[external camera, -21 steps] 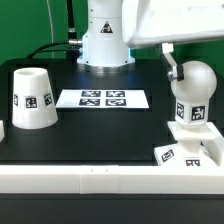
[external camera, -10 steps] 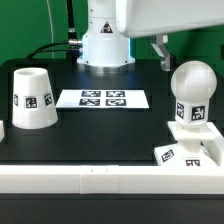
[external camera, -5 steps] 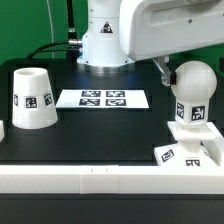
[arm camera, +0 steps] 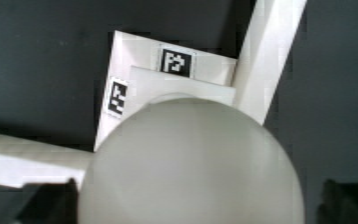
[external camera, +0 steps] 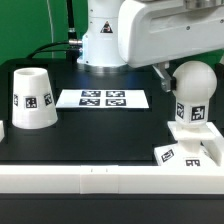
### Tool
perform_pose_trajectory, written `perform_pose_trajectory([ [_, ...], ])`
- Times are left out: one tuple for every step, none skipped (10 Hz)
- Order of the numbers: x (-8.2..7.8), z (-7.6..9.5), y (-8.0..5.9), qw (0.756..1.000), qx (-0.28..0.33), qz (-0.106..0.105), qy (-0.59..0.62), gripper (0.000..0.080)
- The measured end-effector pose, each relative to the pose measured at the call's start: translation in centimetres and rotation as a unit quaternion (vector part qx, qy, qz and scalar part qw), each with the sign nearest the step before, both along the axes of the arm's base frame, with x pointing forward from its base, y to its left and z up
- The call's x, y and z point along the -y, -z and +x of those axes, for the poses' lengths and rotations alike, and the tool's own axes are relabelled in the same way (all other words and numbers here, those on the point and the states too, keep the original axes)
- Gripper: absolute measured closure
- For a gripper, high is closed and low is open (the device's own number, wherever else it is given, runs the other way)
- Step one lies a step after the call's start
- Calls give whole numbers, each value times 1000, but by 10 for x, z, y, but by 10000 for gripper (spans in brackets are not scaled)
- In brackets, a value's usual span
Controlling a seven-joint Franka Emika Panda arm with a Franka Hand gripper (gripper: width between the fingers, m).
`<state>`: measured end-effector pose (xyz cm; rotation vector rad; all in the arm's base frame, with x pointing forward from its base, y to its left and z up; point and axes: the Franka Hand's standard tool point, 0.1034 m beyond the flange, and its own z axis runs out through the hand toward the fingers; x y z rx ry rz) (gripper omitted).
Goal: Assemble lamp
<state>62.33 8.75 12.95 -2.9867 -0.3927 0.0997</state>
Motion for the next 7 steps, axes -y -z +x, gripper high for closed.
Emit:
perform_pose_trajectory([
  [0,0,0,1000,0,0,0,226],
  [0,0,0,1000,0,0,0,226],
  [0,0,0,1000,-1,0,7,226],
  [0,0,0,1000,-2,-1,14,226],
  [-1,-1,0,1000,-5,2,26,226],
  [-1,-1,0,998,-12,6,62,226],
  [-1,-1,1,994,-18,5,112,225],
])
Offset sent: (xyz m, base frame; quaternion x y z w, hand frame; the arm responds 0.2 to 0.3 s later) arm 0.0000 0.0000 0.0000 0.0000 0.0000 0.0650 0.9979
